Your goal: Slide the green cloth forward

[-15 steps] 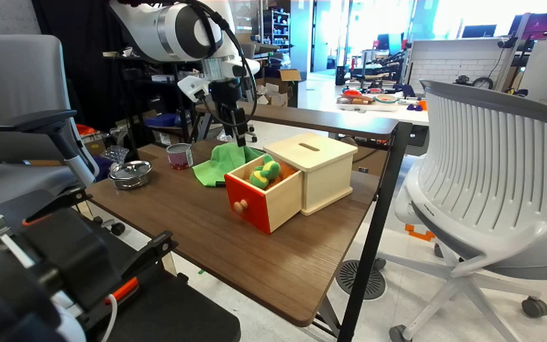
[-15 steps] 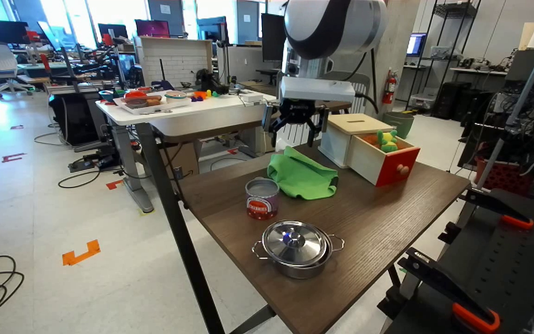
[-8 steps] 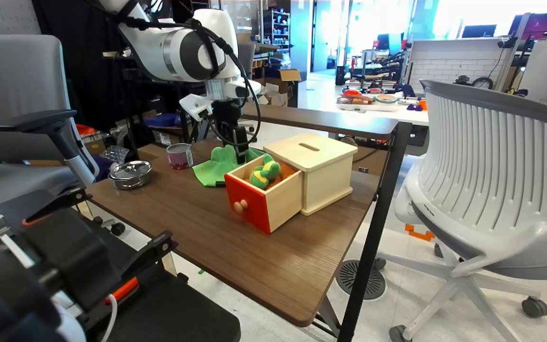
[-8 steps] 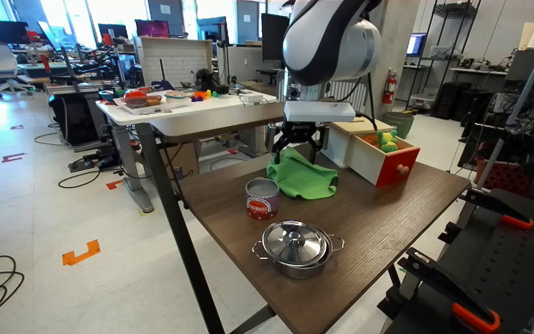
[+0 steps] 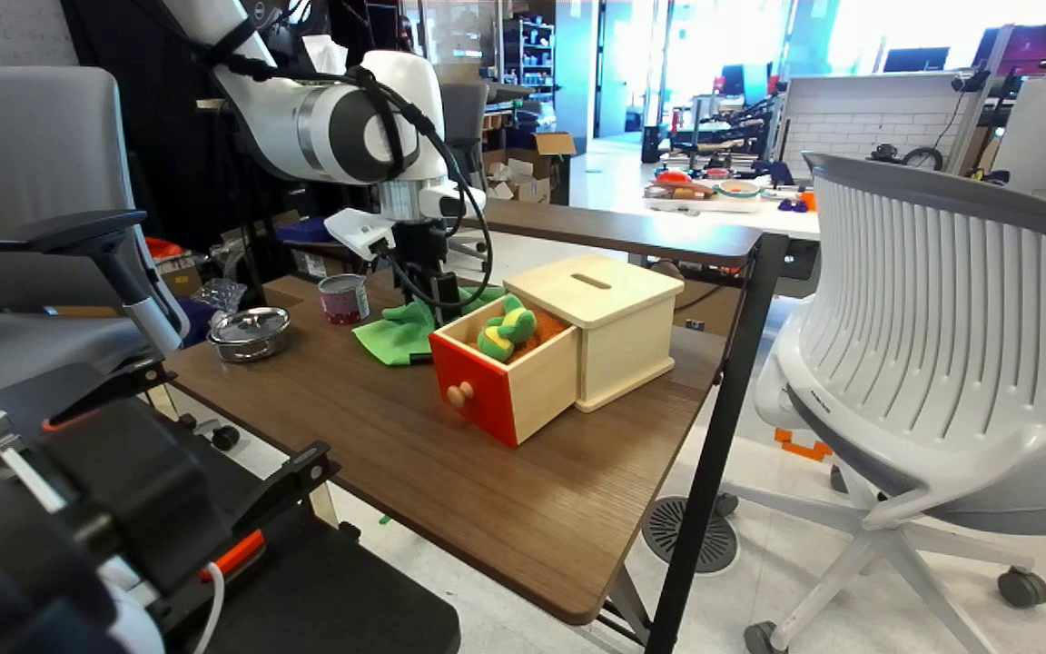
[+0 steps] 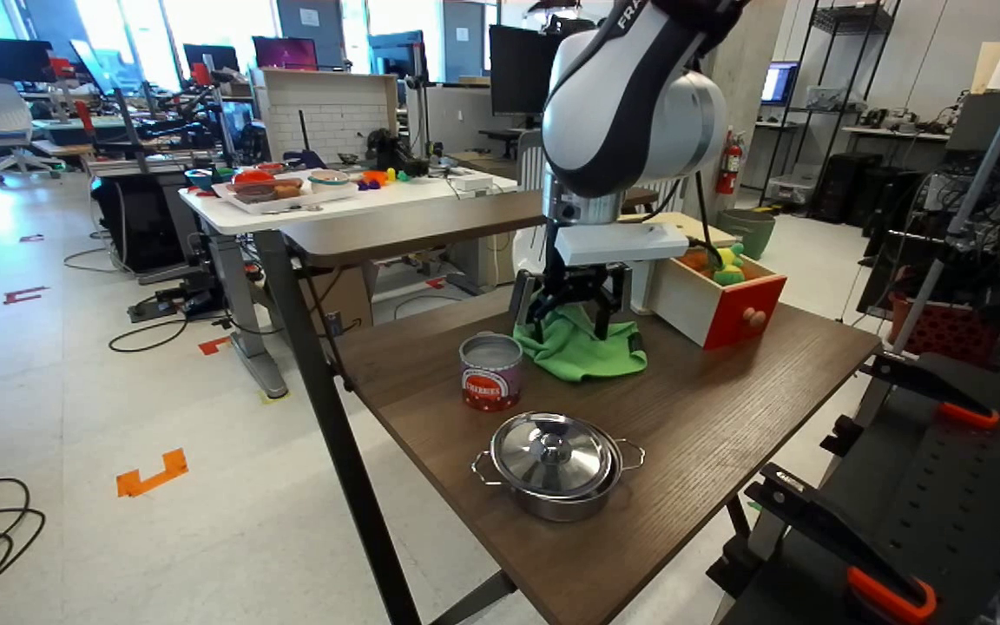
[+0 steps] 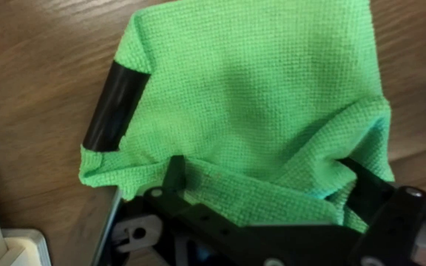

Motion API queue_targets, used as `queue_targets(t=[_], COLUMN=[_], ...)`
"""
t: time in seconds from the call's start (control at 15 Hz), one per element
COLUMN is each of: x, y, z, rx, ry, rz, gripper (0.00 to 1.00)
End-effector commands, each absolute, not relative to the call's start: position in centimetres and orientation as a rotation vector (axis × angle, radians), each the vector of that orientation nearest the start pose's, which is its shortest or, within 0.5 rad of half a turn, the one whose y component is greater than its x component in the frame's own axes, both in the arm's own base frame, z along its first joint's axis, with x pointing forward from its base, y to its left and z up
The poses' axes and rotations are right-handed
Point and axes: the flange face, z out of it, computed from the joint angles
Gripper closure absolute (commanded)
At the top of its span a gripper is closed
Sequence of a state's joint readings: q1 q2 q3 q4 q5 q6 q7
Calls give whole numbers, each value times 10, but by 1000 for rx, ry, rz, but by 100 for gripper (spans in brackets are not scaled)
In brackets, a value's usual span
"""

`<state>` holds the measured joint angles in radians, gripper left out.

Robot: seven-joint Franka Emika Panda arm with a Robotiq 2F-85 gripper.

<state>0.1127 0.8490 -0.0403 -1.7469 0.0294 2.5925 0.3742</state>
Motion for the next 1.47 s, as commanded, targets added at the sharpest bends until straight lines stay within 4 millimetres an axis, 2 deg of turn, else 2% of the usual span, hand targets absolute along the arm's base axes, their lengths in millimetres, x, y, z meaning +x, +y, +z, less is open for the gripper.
queue_targets(t=[0.0,0.4,0.8,1.07,1.27,1.4], x=[617,562,503,492,500,504], y=[55,67,69,70,73,77], z=[85,86,75,76,98,122], rx=[-3120,-3130,-3166,-3178,-3168,-3163], ry=[368,177,37,37,79,159], rz=[54,176,282,241,160,136], gripper=[0,0,0,0,0,0])
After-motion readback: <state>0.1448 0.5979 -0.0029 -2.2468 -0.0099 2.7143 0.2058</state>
